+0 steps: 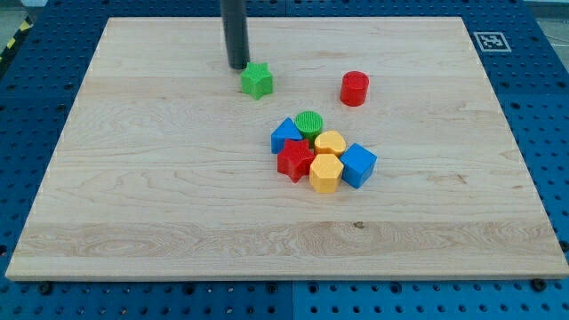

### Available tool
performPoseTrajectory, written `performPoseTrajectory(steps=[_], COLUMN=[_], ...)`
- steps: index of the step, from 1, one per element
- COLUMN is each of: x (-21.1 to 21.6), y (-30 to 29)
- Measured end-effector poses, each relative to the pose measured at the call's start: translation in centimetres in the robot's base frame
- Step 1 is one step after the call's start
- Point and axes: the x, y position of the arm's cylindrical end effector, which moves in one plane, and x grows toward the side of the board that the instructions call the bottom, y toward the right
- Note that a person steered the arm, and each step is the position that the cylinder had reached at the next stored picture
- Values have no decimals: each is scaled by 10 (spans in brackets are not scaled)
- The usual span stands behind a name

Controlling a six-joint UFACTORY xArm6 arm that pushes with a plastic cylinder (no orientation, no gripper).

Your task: Push green star towards green circle

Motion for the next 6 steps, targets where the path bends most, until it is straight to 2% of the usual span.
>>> performPoseTrajectory(steps=[1, 2, 3, 4, 5, 6], x=[37, 83, 89, 57, 23, 35], y=[8, 44, 52, 20, 18, 44])
